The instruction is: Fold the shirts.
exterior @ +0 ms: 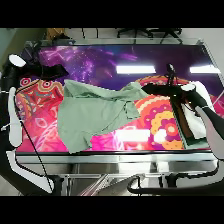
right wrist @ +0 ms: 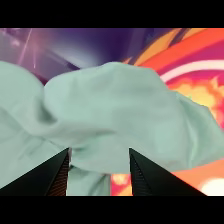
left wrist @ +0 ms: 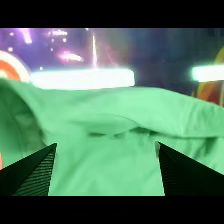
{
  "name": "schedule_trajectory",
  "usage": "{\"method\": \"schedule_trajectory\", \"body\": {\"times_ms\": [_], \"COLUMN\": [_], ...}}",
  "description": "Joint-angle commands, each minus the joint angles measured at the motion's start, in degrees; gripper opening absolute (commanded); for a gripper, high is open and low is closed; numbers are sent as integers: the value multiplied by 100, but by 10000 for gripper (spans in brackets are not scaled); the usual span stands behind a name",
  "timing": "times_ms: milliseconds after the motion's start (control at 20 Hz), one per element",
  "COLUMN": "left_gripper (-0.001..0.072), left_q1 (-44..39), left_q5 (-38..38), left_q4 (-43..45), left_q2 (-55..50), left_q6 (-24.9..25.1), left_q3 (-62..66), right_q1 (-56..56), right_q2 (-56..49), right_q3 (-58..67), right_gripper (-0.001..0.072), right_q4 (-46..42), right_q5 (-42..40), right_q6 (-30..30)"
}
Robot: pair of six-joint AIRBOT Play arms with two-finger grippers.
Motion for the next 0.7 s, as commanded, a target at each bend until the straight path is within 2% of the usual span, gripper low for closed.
{"method": "schedule_trajectory", "body": {"times_ms": [0,100,200,250,350,400,650], "left_gripper": [702,702,702,702,702,702,702], "left_q1": [428,627,728,778,914,1010,1270], "left_q5": [-1427,-1939,-2076,-1921,-1377,-1078,214], "left_q4": [138,638,1285,1537,1665,1657,1331], "left_q2": [269,745,1388,1733,2380,2649,3152], "left_q6": [-612,-737,-737,-737,-737,-734,-568], "left_q3": [321,-428,-1816,-2594,-4183,-4861,-6824], "right_q1": [-590,-706,-708,-699,-693,-686,-514], "right_q2": [332,533,691,710,706,691,461], "right_q3": [136,-125,-645,-876,-1263,-1366,-1405], "right_gripper": [421,421,421,424,578,602,602], "right_q4": [-1010,-1355,-1351,-1351,-1349,-1349,-1346], "right_q5": [1537,2055,2079,2076,2041,2017,1919], "right_q6": [763,857,826,800,798,787,704]}}
